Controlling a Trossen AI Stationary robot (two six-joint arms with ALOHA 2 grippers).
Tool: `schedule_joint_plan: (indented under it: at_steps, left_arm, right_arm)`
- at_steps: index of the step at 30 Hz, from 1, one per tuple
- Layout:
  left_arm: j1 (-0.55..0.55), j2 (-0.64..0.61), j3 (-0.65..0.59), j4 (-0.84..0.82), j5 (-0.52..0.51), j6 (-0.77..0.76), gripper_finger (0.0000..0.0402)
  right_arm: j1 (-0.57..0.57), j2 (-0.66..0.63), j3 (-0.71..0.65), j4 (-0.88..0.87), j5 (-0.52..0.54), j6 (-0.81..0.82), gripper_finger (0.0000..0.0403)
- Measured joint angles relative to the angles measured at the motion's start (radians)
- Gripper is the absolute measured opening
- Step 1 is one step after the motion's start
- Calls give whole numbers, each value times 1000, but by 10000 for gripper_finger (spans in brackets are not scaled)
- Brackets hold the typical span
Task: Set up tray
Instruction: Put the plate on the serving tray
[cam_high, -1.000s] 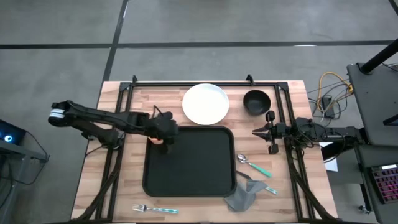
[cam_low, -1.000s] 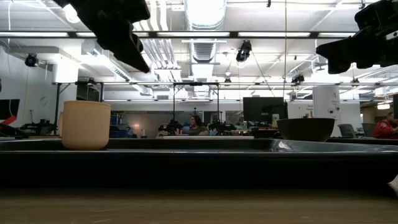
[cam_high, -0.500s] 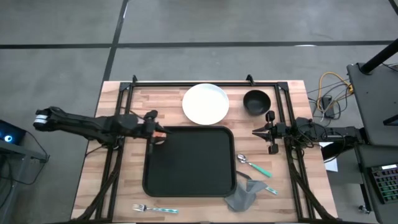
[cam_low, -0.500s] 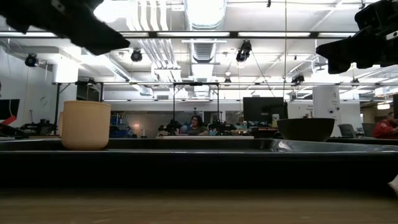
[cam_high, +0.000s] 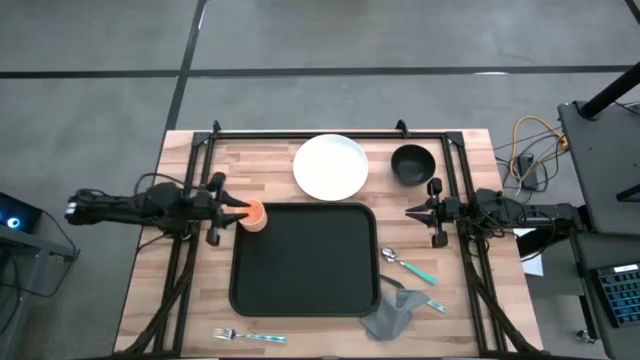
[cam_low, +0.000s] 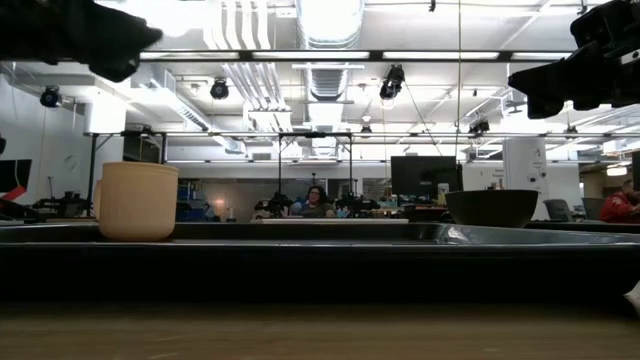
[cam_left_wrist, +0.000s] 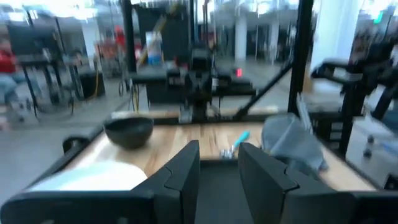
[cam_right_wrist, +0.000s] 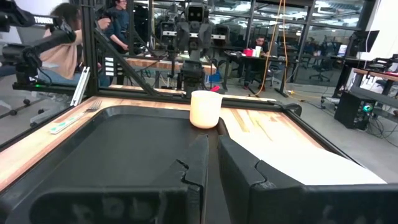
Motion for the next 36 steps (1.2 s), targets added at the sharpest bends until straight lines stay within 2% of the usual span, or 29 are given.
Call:
schedule_joint_plan:
  at_steps: [10,22,36]
  left_arm:
    - [0,-222,-90,15,-3,9,93]
    - [0,-190,-221,231,-6,22,93]
    - [0,-175,-220,124,-4,60,93]
  right_arm:
    - [0,0,0,0,0,0,27]
    - [0,0,0,1,0,0,27]
    - [0,0,0,0,0,0,27]
